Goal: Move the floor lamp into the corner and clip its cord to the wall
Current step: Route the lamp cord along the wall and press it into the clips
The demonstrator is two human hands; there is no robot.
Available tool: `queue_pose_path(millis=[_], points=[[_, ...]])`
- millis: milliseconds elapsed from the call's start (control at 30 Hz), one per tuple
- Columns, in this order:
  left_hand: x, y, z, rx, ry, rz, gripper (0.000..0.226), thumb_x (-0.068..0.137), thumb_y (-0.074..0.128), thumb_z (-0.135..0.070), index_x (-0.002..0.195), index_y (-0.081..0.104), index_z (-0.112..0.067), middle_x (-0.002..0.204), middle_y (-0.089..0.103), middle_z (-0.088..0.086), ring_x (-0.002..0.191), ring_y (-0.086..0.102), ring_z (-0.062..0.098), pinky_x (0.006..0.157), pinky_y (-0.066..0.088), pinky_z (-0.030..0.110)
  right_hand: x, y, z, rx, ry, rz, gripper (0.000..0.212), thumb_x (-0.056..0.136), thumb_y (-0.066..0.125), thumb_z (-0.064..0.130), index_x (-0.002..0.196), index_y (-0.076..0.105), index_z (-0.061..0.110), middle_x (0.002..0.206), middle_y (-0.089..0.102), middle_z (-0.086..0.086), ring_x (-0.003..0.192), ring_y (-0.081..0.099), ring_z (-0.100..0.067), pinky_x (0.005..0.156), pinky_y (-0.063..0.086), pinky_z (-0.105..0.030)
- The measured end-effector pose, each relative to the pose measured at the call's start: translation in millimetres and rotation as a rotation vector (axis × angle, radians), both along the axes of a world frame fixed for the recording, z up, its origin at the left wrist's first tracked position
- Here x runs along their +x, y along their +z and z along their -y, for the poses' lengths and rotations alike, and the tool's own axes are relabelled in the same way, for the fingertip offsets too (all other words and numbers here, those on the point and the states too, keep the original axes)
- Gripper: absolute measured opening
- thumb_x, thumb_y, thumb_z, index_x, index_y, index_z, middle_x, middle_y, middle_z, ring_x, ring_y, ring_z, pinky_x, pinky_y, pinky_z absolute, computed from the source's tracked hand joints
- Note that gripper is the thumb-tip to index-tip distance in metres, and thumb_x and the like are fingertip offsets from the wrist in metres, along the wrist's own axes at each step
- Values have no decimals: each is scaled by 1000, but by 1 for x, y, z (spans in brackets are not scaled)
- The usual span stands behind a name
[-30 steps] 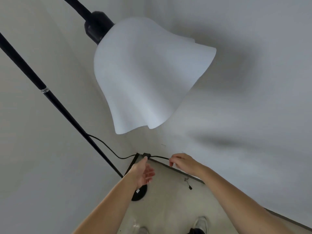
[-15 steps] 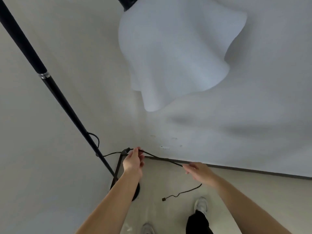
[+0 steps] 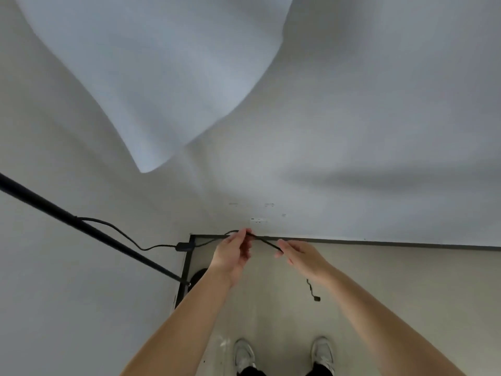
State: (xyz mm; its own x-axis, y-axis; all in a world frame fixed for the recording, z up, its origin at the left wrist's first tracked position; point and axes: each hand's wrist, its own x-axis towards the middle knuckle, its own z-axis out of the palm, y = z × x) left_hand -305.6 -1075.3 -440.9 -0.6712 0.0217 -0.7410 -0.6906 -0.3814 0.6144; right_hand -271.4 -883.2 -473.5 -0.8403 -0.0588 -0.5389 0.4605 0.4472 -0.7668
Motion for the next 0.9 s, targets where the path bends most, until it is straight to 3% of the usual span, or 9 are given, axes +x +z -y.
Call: queue_pose_path(millis=[100, 200, 300, 433, 500, 667, 800, 900], points=[[-17, -4, -10, -17, 214, -44, 18, 100, 55, -15, 92, 68, -7, 79, 63, 5, 68, 54, 13, 59, 42, 26, 11, -23, -36, 13, -17, 22, 46, 101, 45, 51, 71, 68, 24, 53, 36, 8, 43, 35, -10, 52, 29, -29], [-24, -20, -13, -23, 296, -59, 16, 99, 57, -18, 90, 69, -11, 83, 66, 5, 70, 57, 13, 59, 43, 27, 9, -44, -64, 57, -35, 21, 42, 98, 49, 46, 63, 60, 28, 50, 36, 10, 47, 37, -11, 56, 29, -31], [-24, -38, -15, 17, 282, -67, 12, 97, 61, -21, 98, 69, -11, 86, 69, 4, 72, 61, 13, 59, 46, 27, -10, -53, -65, 22, -85, 13, 45, 98, 51, 42, 55, 54, 28, 50, 34, 8, 45, 34, -12, 56, 27, -31], [-33, -60, -9, 57, 191, -78, 16, 94, 64, -20, 105, 68, -9, 97, 72, 6, 71, 64, 11, 56, 49, 25, -36, -69, -46, -23, -77, -48, 49, 97, 53, 44, 52, 48, 26, 44, 30, 11, 38, 28, -7, 45, 24, -25], [-46, -78, -5, 68, 154, -102, 13, 94, 65, -17, 102, 70, -9, 96, 73, 6, 67, 66, 10, 52, 50, 23, -50, -88, -36, -33, -65, -77, 49, 95, 55, 43, 51, 43, 24, 43, 28, 12, 37, 25, -6, 39, 21, -21], [-81, -156, 9, 59, 78, -236, 1, 92, 66, -16, 90, 66, -16, 88, 73, 0, 66, 63, 9, 52, 47, 21, -83, -162, -5, -37, -123, -184, 49, 91, 57, 38, 57, 27, 20, 50, 21, 10, 45, 20, -10, 42, 15, -22], [-100, -227, 21, 81, 117, -321, 19, 94, 62, -13, 76, 61, -19, 87, 74, 3, 68, 64, 11, 54, 48, 21, -107, -225, 12, -118, -208, -323, 52, 94, 56, 37, 61, 29, 8, 55, 23, 1, 49, 22, -13, 45, 18, -22], [-108, -278, 29, 144, 121, -361, 16, 95, 61, -14, 80, 64, -18, 89, 75, 3, 67, 64, 10, 54, 49, 22, -122, -268, 25, -191, -277, -368, 50, 97, 53, 36, 66, 32, 2, 63, 24, -8, 51, 21, -15, 45, 19, -22]])
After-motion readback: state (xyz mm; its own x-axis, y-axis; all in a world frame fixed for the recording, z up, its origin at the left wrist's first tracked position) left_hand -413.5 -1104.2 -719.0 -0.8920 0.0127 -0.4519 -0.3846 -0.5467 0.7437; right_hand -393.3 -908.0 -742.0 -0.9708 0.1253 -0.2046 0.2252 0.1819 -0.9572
